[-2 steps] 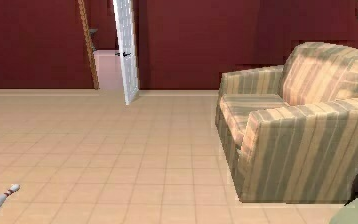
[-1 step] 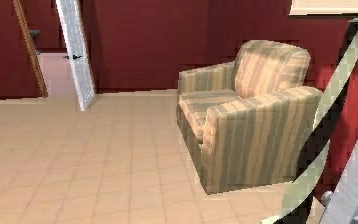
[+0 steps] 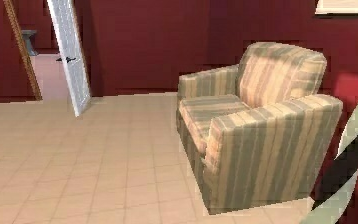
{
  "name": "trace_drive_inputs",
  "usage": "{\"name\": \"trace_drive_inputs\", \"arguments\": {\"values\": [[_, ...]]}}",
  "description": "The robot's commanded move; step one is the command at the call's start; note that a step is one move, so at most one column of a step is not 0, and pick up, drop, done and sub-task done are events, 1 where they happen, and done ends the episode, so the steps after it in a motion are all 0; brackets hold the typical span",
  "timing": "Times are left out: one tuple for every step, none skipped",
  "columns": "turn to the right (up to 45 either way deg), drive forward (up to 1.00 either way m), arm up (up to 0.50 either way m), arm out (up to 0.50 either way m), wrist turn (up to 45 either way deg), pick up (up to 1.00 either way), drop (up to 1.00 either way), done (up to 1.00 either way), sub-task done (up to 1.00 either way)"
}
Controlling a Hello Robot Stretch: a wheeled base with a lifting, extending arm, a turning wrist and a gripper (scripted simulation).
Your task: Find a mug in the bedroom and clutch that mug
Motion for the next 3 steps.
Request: {"name": "trace_drive_inputs", "arguments": {"values": [[-36.0,0.0,0.0,0.0,0.0,0.0,0.0,0.0,0.0],[0.0,1.0,0.0,0.0,0.0,0.0,0.0,0.0,0.0],[0.0,1.0,0.0,0.0,0.0,0.0,0.0,0.0,0.0]]}}
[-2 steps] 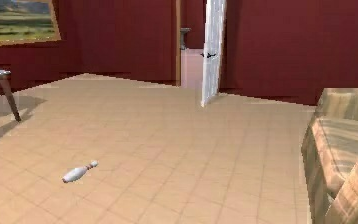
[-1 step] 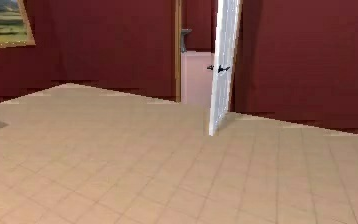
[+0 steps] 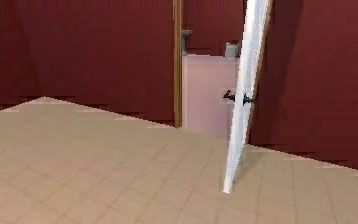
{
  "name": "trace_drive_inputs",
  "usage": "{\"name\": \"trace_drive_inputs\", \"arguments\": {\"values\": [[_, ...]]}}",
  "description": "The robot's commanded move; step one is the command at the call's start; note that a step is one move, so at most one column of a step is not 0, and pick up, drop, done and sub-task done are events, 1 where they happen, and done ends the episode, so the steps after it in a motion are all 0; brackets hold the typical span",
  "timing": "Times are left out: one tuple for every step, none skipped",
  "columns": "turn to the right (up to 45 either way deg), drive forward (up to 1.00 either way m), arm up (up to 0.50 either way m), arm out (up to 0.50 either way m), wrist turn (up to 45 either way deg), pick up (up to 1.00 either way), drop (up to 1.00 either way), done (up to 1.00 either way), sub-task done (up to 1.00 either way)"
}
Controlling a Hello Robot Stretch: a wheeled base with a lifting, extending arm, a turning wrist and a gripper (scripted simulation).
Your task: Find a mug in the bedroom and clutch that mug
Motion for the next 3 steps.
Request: {"name": "trace_drive_inputs", "arguments": {"values": [[-3.0,0.0,0.0,0.0,0.0,0.0,0.0,0.0,0.0],[0.0,1.0,0.0,0.0,0.0,0.0,0.0,0.0,0.0],[0.0,0.45,0.0,0.0,0.0,0.0,0.0,0.0,0.0]]}}
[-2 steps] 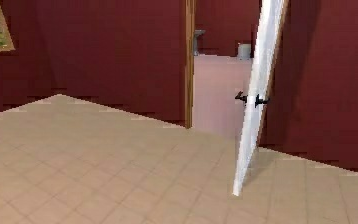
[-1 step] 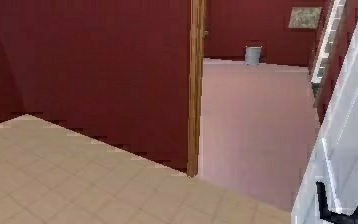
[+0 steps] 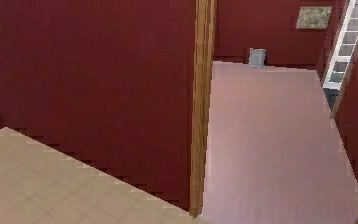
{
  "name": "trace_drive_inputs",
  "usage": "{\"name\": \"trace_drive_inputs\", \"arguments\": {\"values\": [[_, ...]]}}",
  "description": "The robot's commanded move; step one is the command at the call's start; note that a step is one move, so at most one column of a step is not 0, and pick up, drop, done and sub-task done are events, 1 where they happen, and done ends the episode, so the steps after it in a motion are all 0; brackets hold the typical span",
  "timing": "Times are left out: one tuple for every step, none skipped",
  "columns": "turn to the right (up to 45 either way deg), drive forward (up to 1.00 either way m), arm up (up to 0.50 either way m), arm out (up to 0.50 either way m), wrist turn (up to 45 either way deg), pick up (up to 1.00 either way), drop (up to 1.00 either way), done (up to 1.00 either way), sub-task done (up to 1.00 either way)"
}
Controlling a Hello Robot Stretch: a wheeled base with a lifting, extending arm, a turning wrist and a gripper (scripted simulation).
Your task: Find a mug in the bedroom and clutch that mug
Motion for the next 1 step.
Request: {"name": "trace_drive_inputs", "arguments": {"values": [[12.0,0.0,0.0,0.0,0.0,0.0,0.0,0.0,0.0]]}}
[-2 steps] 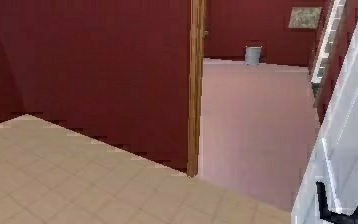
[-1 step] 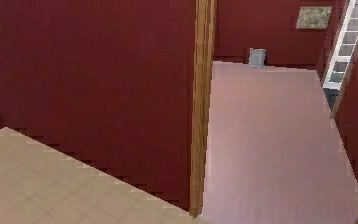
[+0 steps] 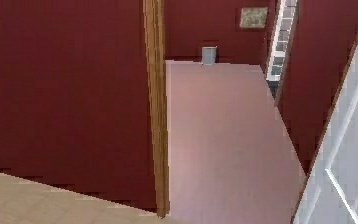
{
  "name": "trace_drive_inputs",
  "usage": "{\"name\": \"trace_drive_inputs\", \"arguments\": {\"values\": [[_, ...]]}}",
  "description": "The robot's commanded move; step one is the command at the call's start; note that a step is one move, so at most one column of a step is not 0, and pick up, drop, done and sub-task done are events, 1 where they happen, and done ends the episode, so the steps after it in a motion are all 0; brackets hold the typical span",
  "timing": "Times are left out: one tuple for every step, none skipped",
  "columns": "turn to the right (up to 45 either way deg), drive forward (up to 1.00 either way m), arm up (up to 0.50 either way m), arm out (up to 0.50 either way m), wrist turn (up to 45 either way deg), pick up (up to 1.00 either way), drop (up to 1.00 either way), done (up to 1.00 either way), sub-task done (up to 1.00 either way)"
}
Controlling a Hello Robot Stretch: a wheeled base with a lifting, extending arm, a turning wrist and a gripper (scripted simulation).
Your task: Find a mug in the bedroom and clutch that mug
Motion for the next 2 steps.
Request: {"name": "trace_drive_inputs", "arguments": {"values": [[0.0,0.45,0.0,0.0,0.0,0.0,0.0,0.0,0.0],[24.0,0.0,0.0,0.0,0.0,0.0,0.0,0.0,0.0]]}}
